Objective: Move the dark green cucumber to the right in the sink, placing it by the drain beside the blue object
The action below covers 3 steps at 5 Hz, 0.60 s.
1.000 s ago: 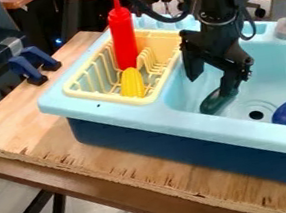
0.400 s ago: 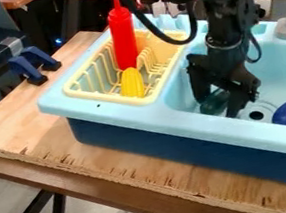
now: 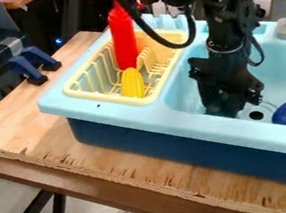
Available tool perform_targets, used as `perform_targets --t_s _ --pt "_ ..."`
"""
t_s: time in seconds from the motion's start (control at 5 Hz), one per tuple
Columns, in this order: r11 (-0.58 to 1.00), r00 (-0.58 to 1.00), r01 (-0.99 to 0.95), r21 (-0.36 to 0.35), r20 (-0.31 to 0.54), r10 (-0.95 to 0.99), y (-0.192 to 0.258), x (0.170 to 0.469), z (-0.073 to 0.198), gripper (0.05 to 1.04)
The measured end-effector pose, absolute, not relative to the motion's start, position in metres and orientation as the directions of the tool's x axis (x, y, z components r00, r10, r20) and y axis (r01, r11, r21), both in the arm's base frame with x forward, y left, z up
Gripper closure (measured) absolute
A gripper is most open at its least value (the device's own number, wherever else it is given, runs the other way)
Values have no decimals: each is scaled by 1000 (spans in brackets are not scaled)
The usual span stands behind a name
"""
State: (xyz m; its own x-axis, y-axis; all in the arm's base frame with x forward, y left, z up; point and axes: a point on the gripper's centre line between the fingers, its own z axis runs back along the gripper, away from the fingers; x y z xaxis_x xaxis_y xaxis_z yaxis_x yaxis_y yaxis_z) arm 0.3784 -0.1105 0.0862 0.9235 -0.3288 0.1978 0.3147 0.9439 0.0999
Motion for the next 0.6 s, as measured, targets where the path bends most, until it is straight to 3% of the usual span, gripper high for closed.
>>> perform_targets --t_s 0.4,0.6 --pt "938 918 328 109 199 -344 -117 375 89 539" --pt "931 893 337 137 268 -363 -126 376 111 539"
